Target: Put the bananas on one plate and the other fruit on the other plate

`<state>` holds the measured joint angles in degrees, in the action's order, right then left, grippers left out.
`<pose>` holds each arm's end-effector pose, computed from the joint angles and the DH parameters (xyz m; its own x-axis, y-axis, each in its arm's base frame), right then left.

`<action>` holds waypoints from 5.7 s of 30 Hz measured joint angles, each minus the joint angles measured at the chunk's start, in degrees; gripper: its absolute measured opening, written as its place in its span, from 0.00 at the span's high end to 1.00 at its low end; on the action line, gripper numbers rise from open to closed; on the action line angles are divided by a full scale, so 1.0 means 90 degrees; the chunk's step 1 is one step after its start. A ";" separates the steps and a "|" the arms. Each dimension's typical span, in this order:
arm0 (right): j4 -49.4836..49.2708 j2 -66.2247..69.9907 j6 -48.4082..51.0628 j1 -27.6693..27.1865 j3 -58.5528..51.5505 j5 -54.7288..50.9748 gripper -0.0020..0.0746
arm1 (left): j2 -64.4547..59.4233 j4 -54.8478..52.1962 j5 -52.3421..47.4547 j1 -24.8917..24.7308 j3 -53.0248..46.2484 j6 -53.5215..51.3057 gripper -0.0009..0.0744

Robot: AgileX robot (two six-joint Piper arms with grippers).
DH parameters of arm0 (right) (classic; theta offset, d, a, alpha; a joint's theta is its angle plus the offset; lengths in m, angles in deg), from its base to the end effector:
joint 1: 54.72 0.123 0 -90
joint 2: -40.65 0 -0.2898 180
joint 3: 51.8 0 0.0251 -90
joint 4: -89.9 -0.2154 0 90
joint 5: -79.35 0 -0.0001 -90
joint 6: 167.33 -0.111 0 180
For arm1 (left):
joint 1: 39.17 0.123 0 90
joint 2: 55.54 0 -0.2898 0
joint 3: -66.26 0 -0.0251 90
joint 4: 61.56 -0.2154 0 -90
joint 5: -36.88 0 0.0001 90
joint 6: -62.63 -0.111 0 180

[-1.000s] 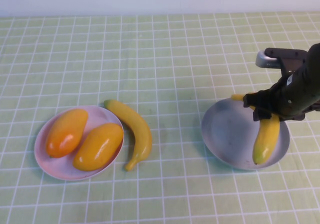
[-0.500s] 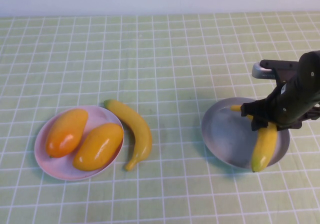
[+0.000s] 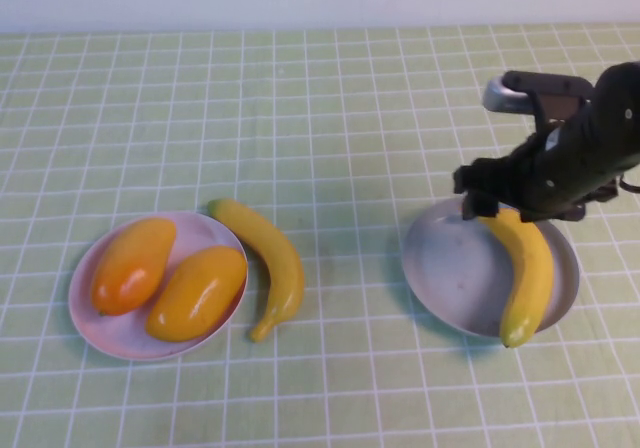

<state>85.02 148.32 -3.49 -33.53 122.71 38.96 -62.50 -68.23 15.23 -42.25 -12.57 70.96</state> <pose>0.3198 0.1305 0.2383 -0.9149 0.0095 -0.4036 -0.0774 0.9771 0.1984 0.0314 0.0031 0.1659 -0.2973 -0.0211 -0.9545 0.0018 0.9997 -0.0227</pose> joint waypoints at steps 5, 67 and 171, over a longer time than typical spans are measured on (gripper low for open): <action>-0.0159 -0.0083 0.0000 0.0937 0.0489 -0.0053 0.34 | 0.0000 0.0000 0.0000 0.0000 0.0000 0.0000 0.99; 0.0697 0.0340 -0.1304 0.0981 0.0426 -0.0944 0.57 | 0.0000 0.0000 0.0000 0.0000 0.0000 0.0000 0.99; -0.0141 -1.0183 0.1796 -0.2262 -0.7840 0.3855 0.99 | 0.0000 -0.0045 0.0000 0.0000 0.0000 0.0000 0.99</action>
<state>83.75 56.67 12.67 -53.89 52.14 73.66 -62.50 -68.63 15.23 -42.25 -12.57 70.96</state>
